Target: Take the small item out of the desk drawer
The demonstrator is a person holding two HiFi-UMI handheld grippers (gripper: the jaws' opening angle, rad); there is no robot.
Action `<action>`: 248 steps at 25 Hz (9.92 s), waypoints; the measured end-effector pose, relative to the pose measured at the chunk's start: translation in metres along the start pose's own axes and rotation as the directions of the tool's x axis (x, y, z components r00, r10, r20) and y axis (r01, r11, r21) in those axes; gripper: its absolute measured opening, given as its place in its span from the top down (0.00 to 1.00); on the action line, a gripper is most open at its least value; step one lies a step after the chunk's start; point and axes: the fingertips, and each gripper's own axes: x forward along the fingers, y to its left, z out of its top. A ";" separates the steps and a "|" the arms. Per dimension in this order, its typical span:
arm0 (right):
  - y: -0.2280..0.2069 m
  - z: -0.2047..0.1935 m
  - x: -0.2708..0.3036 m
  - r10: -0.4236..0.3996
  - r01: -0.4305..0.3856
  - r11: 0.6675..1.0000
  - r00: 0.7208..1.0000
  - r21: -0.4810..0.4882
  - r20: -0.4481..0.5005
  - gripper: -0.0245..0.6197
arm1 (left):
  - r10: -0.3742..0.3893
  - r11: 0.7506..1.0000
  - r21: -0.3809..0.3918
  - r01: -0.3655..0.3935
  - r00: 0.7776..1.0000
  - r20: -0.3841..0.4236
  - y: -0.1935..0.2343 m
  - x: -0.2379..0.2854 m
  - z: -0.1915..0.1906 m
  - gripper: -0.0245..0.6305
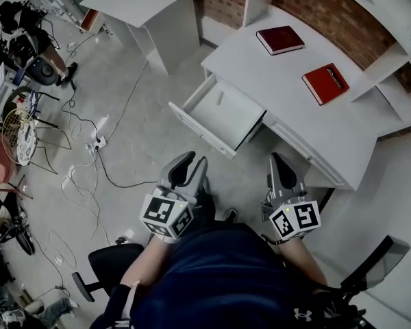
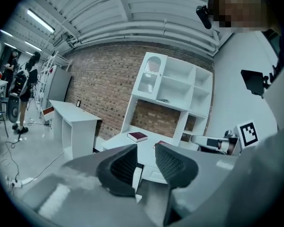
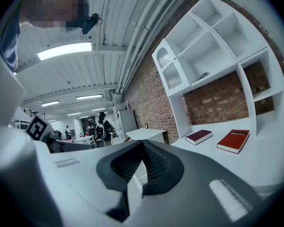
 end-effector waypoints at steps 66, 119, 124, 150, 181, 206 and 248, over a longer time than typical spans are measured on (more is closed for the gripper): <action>-0.211 -0.060 0.114 -0.466 0.503 0.838 0.861 0.211 -0.202 0.96 | 0.050 0.987 0.140 0.080 0.674 -0.737 0.220 0.392 -0.206 0.76; -0.148 -0.084 0.148 -0.381 0.434 0.879 0.889 0.198 -0.256 0.96 | -0.057 0.995 0.009 0.100 0.639 -0.767 0.216 0.390 -0.228 0.78; -0.138 -0.076 0.167 -0.318 0.364 0.913 0.917 0.182 -0.241 0.96 | -0.100 0.993 -0.029 0.112 0.703 -0.704 0.202 0.367 -0.177 0.78; -0.125 0.017 0.207 -0.220 0.224 0.972 0.974 0.075 -0.063 0.96 | -0.095 0.994 -0.091 0.067 0.929 -0.357 0.190 0.276 0.001 0.78; -0.175 0.006 0.037 -0.681 0.683 0.716 0.729 0.141 -0.074 0.96 | -0.060 0.795 0.434 0.424 0.767 -0.639 0.135 0.499 -0.149 0.70; -0.139 0.029 0.166 -0.335 0.336 0.936 0.942 0.103 -0.031 0.96 | -0.176 0.977 0.102 0.188 0.977 -0.117 0.128 0.310 0.088 0.70; -0.116 0.100 0.193 -0.199 0.222 0.961 0.969 -0.165 0.145 0.96 | -0.087 0.989 0.119 0.091 0.995 -0.042 0.119 0.241 0.102 0.96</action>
